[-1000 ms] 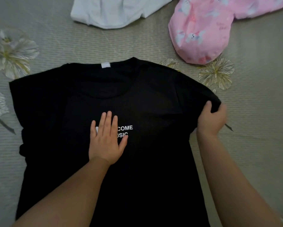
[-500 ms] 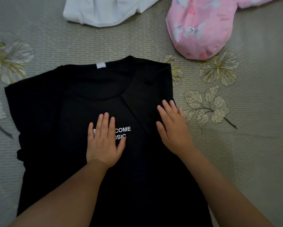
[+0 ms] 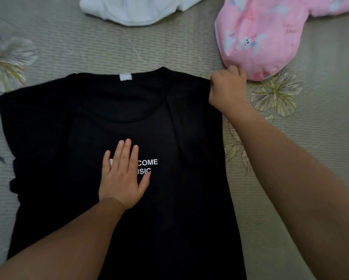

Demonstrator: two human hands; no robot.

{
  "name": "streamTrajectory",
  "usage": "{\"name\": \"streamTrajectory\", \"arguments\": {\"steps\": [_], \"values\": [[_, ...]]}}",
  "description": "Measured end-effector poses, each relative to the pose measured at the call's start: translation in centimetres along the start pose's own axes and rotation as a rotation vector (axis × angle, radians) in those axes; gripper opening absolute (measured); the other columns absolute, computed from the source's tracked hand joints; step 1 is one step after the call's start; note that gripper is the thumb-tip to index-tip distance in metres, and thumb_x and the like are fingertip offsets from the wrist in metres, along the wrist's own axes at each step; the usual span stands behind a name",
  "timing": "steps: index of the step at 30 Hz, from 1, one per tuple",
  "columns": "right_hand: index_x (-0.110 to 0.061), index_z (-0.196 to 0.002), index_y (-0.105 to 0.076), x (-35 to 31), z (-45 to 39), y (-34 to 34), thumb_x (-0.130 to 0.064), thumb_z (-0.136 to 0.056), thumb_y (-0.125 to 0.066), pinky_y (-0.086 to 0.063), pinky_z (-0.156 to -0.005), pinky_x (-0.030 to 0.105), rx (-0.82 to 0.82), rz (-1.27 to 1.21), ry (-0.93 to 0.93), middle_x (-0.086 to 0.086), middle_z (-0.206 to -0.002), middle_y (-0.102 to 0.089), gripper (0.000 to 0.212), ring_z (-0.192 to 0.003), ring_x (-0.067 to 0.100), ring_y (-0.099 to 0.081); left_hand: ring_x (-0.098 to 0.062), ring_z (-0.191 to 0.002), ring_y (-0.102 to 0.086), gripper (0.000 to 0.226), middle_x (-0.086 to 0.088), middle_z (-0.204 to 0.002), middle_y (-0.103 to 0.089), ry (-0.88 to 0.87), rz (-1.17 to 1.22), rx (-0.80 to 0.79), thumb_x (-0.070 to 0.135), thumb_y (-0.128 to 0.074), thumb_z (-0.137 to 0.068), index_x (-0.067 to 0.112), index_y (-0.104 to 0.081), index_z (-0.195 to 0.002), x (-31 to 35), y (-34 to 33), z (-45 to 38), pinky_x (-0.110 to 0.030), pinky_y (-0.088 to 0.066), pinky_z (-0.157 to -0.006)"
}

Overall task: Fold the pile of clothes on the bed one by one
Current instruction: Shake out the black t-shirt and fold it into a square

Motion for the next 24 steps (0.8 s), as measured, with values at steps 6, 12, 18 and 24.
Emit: {"name": "streamTrajectory", "arguments": {"steps": [6, 12, 18, 24], "values": [[-0.006, -0.127, -0.046, -0.9, 3.6, -0.5, -0.015, -0.087, -0.041, -0.019, -0.109, 0.040, 0.104, -0.136, -0.147, 0.013, -0.136, -0.042, 0.041, -0.129, 0.028, -0.033, -0.029, -0.124, -0.030, 0.068, -0.025, -0.132, -0.046, -0.043, -0.055, 0.022, 0.042, -0.029, -0.082, -0.008, -0.052, -0.122, 0.1, 0.3, -0.2, -0.053, -0.027, -0.097], [-0.002, -0.125, -0.050, -8.0, 19.3, -2.4, -0.026, -0.080, -0.045, -0.021, -0.097, 0.063, 0.166, -0.273, -0.146, 0.028, -0.132, -0.047, 0.051, -0.127, 0.041, -0.030, -0.018, -0.135, 0.003, 0.078, -0.015, -0.151, -0.015, -0.001, -0.012, -0.052, 0.051, -0.010, -0.082, 0.001, -0.023, -0.141, 0.0, 0.0, 0.0, -0.042, 0.005, -0.111], [-0.015, -0.127, -0.037, -11.2, 26.4, -5.0, -0.044, -0.079, -0.037, -0.029, -0.102, 0.058, -0.132, -0.113, -0.092, 0.016, -0.130, -0.054, 0.056, -0.126, 0.034, -0.041, -0.023, -0.142, -0.001, 0.069, -0.015, -0.153, -0.010, -0.012, 0.001, -0.022, 0.045, -0.030, -0.092, 0.002, -0.015, -0.144, -0.3, -0.4, 0.2, -0.039, 0.012, -0.111], [-0.014, -0.126, -0.053, -11.2, 26.1, -4.6, -0.044, -0.078, -0.036, -0.035, -0.091, 0.064, -0.216, -0.148, -0.128, 0.016, -0.129, -0.055, 0.059, -0.118, 0.035, -0.052, -0.023, -0.143, 0.004, 0.074, -0.013, -0.155, -0.001, -0.018, 0.000, -0.024, 0.048, -0.020, -0.087, 0.004, -0.008, -0.145, -0.2, -0.4, 0.2, -0.041, 0.012, -0.112]]}}
Point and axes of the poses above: each hand's wrist, its own z-axis away from the middle knuckle, its own y-axis out of the back of the hand, x = y × z, the point moved 2 cm from there along -z, towards the middle knuckle
